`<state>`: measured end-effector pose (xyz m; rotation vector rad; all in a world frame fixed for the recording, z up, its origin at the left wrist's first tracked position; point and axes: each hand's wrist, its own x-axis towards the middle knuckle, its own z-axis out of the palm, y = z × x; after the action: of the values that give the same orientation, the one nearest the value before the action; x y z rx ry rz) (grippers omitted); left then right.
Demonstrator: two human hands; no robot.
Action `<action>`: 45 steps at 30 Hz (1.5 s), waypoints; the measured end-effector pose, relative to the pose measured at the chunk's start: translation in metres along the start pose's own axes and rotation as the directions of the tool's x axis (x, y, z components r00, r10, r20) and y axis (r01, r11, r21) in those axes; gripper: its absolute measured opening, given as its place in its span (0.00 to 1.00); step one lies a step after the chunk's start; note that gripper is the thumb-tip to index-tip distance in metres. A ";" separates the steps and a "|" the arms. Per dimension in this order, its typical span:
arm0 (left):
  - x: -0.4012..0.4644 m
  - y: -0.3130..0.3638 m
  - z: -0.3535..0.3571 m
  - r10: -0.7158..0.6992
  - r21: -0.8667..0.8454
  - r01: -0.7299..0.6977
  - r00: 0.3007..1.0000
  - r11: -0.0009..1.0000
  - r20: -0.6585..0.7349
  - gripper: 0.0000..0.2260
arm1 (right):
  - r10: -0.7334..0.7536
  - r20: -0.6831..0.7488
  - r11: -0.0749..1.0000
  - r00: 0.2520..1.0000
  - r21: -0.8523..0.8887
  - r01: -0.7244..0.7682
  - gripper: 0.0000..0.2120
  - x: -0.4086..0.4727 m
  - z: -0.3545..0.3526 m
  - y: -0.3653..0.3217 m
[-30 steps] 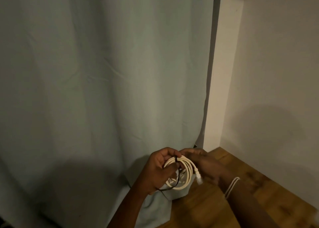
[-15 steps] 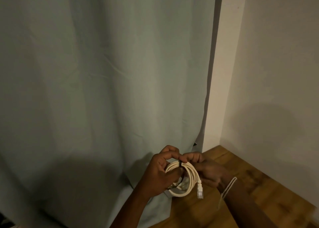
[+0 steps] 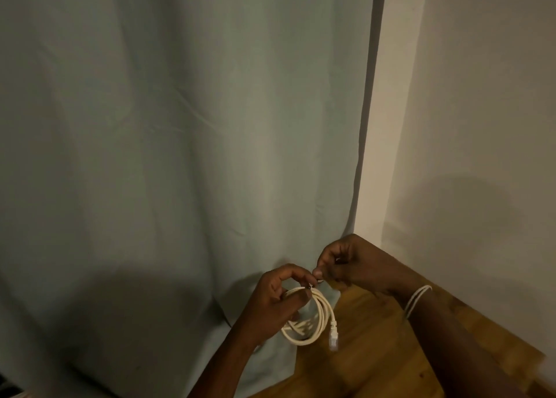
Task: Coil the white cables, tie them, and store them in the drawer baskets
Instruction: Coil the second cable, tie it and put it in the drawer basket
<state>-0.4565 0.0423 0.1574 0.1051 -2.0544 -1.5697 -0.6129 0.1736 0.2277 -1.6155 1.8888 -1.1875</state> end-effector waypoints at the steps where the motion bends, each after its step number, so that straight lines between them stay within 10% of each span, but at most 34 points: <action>1: 0.001 0.000 0.000 -0.010 0.007 0.010 1.000 1.000 -0.005 0.07 | -0.011 -0.007 0.997 1.000 -0.074 0.011 0.07 0.001 0.000 -0.004; 14: 0.011 -0.002 -0.012 0.079 0.347 -0.051 0.995 0.936 -0.068 0.03 | -0.027 -0.164 0.911 0.986 -0.410 -0.044 0.06 -0.010 0.037 -0.022; 23: 0.010 -0.010 -0.001 -0.223 -0.179 0.191 0.959 0.965 -0.176 0.07 | -0.021 -0.379 0.921 0.925 -0.367 -0.129 0.06 -0.027 0.092 -0.001; 30: 0.010 -0.014 0.001 -0.121 -0.052 0.114 0.979 0.992 -0.162 0.09 | 0.082 -0.185 0.848 0.979 -0.504 -0.166 0.14 -0.033 0.083 -0.005; 32: 0.009 -0.013 -0.001 -0.086 -0.021 0.084 0.982 0.996 -0.169 0.09 | 0.119 -0.123 0.942 0.985 -0.299 -0.151 0.11 -0.038 0.054 -0.016; 36: 0.007 0.000 0.000 -0.027 -0.005 0.027 0.993 1.000 -0.116 0.09 | 0.312 -0.457 0.931 0.833 0.321 -0.173 0.11 -0.027 0.015 0.002; 40: 0.008 0.018 0.006 0.033 0.012 -0.033 0.998 0.999 -0.053 0.07 | 0.346 0.030 0.749 0.938 0.593 -0.296 0.10 -0.013 0.033 0.024; 45: 0.006 0.022 0.007 0.111 0.101 -0.106 0.993 0.989 -0.042 0.09 | 0.241 0.149 0.578 0.959 0.772 -0.265 0.12 -0.015 0.037 0.043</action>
<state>-0.4591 0.0527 0.1786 0.0654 -2.0645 -1.3880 -0.6077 0.1735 0.1697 -0.8179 1.1951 -1.5398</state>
